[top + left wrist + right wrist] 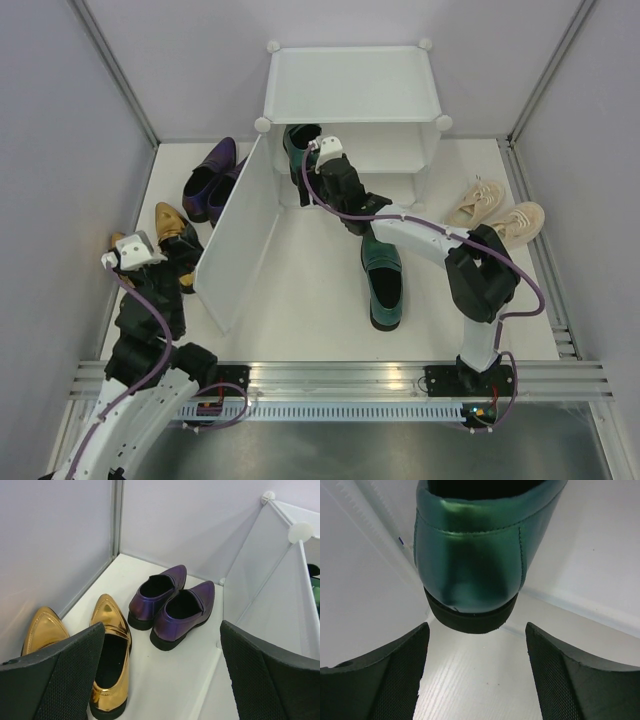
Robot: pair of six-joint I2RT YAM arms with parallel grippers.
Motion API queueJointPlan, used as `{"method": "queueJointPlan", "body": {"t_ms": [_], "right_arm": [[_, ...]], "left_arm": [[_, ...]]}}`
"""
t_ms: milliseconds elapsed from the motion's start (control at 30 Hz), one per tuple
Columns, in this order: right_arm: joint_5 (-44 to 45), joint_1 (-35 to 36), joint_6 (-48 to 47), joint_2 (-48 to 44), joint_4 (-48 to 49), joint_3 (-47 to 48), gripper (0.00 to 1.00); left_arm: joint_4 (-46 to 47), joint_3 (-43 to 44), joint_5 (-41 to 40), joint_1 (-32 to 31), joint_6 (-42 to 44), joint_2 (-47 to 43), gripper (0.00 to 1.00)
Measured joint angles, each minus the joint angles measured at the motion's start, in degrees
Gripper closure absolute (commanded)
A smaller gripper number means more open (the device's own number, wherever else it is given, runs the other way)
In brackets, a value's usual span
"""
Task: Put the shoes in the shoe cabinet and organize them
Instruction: Place the shoe in the shoe cabinet.
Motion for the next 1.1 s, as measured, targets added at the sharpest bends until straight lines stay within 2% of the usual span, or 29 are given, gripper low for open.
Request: {"method": "queueJointPlan", "body": {"t_ms": [133,333,500,600,833,1100], "right_arm": [[-0.07,-0.24,0.07,0.85,0.13,1.44,0.20],[-0.26,-0.42,0.24,0.85,1.14,1.68,0.21],[-0.72,-0.90,0.98,0.85,1.38,1.68,0.22],[-1.16,-1.27,1.60,0.85,1.57,1.68,0.22],[-2.58,-1.90,2.97,0.85,1.88,1.68,0.23],[-3.65,-2.34,3.74,0.85,2.64,1.68,0.24]], "left_arm": [[-2.62,5.25,1.84,0.00,1.20,-0.04,0.00],[-3.98,21.70,6.67,0.00,4.63,5.22,0.00],[-10.12,39.36,17.68,0.00,7.02,19.45,0.00],[-16.09,45.97,23.30,0.00,7.74,28.50,0.00],[-29.24,48.15,31.76,0.00,8.57,44.50,0.02],[-35.85,48.13,31.58,0.00,9.05,48.00,0.21]]}}
